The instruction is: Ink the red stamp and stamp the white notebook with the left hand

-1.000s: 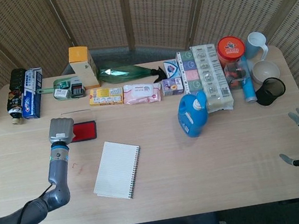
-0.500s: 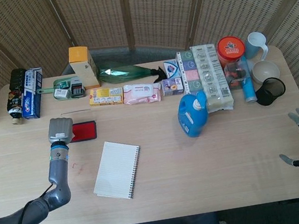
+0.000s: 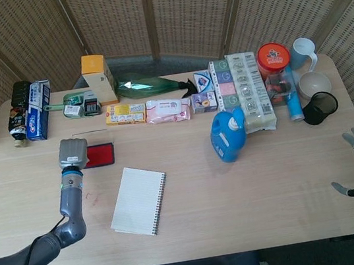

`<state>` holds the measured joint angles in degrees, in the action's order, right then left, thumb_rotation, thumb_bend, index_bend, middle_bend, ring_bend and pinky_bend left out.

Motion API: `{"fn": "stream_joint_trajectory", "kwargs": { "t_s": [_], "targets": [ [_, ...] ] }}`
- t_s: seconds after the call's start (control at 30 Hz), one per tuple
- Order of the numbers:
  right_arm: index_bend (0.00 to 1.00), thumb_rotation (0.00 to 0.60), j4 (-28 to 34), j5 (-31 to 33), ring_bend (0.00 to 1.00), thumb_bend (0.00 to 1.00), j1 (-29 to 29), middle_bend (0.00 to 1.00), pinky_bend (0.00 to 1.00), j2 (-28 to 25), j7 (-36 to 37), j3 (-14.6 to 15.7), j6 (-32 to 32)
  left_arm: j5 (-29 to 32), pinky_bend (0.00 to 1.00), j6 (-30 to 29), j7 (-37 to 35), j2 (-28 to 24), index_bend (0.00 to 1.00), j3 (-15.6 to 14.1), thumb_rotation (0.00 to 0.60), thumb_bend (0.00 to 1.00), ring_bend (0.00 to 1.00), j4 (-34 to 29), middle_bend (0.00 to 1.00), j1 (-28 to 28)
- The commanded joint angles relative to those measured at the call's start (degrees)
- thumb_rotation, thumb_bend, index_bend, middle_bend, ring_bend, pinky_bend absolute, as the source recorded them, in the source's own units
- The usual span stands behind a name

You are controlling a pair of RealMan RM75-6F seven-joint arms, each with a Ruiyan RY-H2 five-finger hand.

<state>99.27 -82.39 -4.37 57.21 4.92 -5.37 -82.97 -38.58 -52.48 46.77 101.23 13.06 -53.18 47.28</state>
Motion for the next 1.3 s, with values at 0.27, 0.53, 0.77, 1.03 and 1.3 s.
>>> {"fn": "stream_joint_trajectory", "kwargs": {
  "t_s": [0.27, 0.53, 0.77, 1.03, 1.3],
  "targets": [
    [0.03, 0.521, 0.36, -0.60, 0.00, 0.00, 0.08, 0.00, 0.00, -0.09, 0.07, 0.15, -0.30, -1.80, 1.00, -4.24, 2.58, -5.72, 0.62, -0.17, 0.600, 0.36, 1.00, -10.89, 1.00, -0.62],
    [0.03, 0.522, 0.62, -1.21, 0.00, 0.00, 0.20, 0.00, 0.00, -0.34, 0.52, 0.29, -0.66, -6.47, 1.00, -7.55, 4.21, -17.33, 0.63, -2.47, 0.600, 0.36, 1.00, -30.92, 1.00, -2.12],
    [0.03, 0.520, 0.86, -1.60, 0.00, 0.00, 0.48, 0.00, 0.00, -0.79, 1.37, 0.33, -1.21, -20.73, 1.00, -8.23, 0.87, -22.62, 0.63, -8.23, 0.600, 0.36, 1.00, -41.11, 1.00, -3.53],
    [0.03, 0.522, 0.98, -1.95, 0.00, 0.00, 0.68, 0.00, 0.00, -1.16, 2.10, 0.44, -1.50, -33.68, 1.00, -9.29, -0.86, -21.45, 0.63, -14.63, 0.600, 0.36, 1.00, -43.41, 1.00, -5.16],
    [0.03, 0.522, 0.82, -1.78, 0.00, 0.00, 0.70, 0.00, 0.00, -1.34, 2.60, 0.37, -1.46, -49.39, 1.00, -11.82, -5.65, -17.58, 0.63, -21.60, 0.600, 0.36, 1.00, -40.90, 1.00, -7.48]
  ]
}}
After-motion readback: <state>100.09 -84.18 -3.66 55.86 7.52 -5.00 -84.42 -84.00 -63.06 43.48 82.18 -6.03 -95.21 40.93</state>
